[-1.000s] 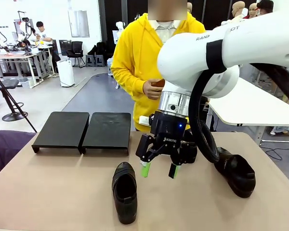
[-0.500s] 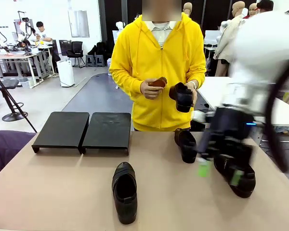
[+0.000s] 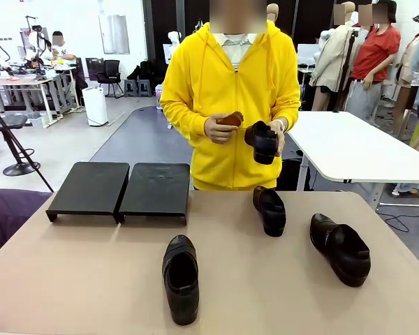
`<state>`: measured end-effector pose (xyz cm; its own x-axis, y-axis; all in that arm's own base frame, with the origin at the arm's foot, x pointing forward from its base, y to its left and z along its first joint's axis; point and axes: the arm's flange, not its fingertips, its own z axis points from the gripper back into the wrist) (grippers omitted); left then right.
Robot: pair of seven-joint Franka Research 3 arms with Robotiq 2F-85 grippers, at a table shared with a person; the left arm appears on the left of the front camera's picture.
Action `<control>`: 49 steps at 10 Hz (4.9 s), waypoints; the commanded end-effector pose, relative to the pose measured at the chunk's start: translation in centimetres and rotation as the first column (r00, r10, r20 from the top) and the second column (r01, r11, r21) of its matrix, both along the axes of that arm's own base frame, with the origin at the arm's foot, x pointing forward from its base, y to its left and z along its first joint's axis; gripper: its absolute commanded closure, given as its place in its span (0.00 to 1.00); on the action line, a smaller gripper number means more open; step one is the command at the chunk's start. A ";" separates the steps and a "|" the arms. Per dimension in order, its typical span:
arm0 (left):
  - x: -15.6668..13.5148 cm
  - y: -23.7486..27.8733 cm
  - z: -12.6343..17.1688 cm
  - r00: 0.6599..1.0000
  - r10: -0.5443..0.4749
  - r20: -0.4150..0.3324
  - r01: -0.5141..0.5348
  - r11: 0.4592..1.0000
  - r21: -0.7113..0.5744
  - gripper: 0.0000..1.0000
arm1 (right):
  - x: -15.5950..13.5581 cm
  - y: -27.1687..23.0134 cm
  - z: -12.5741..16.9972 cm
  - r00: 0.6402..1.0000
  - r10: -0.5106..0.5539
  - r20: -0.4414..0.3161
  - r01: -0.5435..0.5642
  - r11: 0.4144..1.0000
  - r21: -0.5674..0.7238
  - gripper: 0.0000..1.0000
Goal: Organize the shoes by placing them on the stand.
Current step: Pick up one Shoe and place it in the middle of the table, then place the Shoe from the middle of the table onto the Shoes Stand.
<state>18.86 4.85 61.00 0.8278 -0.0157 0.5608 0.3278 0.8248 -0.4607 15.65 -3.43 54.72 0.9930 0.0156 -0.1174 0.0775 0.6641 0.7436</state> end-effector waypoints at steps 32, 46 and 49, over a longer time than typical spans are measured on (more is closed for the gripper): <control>14.6 -42.3 -20.9 0.885 0.191 -0.424 -0.048 0.944 0.326 0.00 | -0.5 -2.9 0.5 0.991 -0.127 0.052 0.124 0.990 0.061 0.00; 16.8 -44.4 -26.0 0.814 0.442 -0.377 -0.158 0.793 0.588 1.00 | -0.5 -2.9 0.5 0.991 -0.127 0.052 0.124 0.990 0.061 0.00; 16.4 -44.4 -25.7 0.800 0.493 -0.341 -0.165 0.728 0.666 1.00 | -0.5 -2.9 0.5 0.991 -0.127 0.052 0.124 0.990 0.061 0.00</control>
